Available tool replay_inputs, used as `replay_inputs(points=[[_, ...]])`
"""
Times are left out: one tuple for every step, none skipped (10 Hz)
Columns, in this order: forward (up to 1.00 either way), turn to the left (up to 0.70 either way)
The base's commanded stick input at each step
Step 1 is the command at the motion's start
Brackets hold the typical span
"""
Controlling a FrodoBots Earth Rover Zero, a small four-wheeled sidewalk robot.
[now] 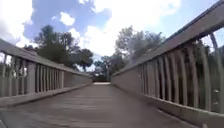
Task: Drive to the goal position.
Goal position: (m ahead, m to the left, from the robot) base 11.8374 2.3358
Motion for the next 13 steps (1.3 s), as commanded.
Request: replay_inputs(points=[[0.85,0.34],[0.85,0.33],[0.85,0.27],[0.85,0.11],[0.85,0.00],[0.85,0.00],[0.85,0.00],[0.85,0.00],[0.85,0.00],[0.85,0.00],[0.85,0.00],[0.85,0.00],[0.85,0.00]])
